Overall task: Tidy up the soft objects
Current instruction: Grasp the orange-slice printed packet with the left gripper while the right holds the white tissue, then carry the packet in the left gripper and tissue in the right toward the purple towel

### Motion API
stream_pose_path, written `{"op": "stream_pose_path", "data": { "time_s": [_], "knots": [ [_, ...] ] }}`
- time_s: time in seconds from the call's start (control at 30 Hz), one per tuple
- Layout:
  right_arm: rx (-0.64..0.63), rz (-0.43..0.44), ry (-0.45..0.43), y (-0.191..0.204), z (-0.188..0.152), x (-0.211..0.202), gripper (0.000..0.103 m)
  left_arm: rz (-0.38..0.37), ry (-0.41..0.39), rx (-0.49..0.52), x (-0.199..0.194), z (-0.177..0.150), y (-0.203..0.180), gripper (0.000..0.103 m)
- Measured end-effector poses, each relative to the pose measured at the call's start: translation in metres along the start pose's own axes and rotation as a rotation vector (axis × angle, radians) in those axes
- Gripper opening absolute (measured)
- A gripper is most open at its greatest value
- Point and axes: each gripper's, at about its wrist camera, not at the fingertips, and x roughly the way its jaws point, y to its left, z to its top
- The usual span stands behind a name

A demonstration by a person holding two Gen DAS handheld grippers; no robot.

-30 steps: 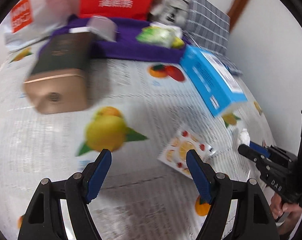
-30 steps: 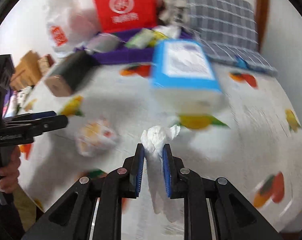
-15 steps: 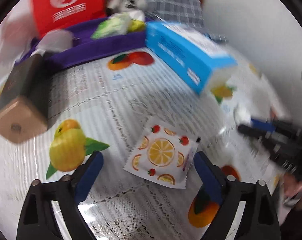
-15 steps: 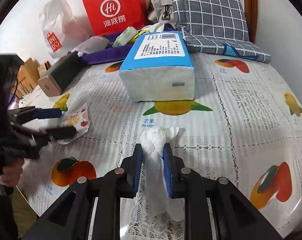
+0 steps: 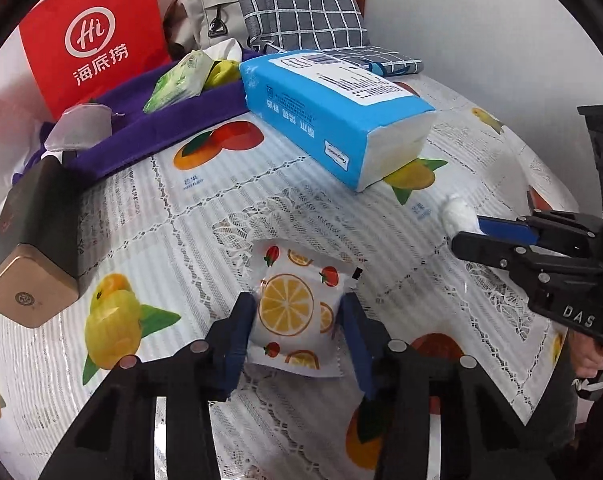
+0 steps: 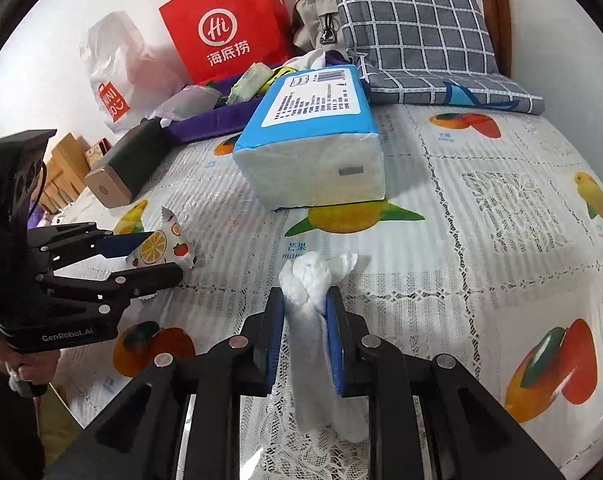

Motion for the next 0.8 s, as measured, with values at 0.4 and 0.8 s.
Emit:
{"op": "stream_pose_path", "data": {
  "time_s": [0.4,0.8],
  "knots": [
    [-0.016,-0.059,0.02,0.008,-0.003,-0.004,0.02,0.023,0.02,-0.128,-0.011,-0.013,0.012,0.033],
    [-0.023,-0.064,0.047,0.02,-0.002,-0.01,0.02,0.061,0.045,-0.279,-0.031,-0.04,0.05,0.031]
  ]
}}
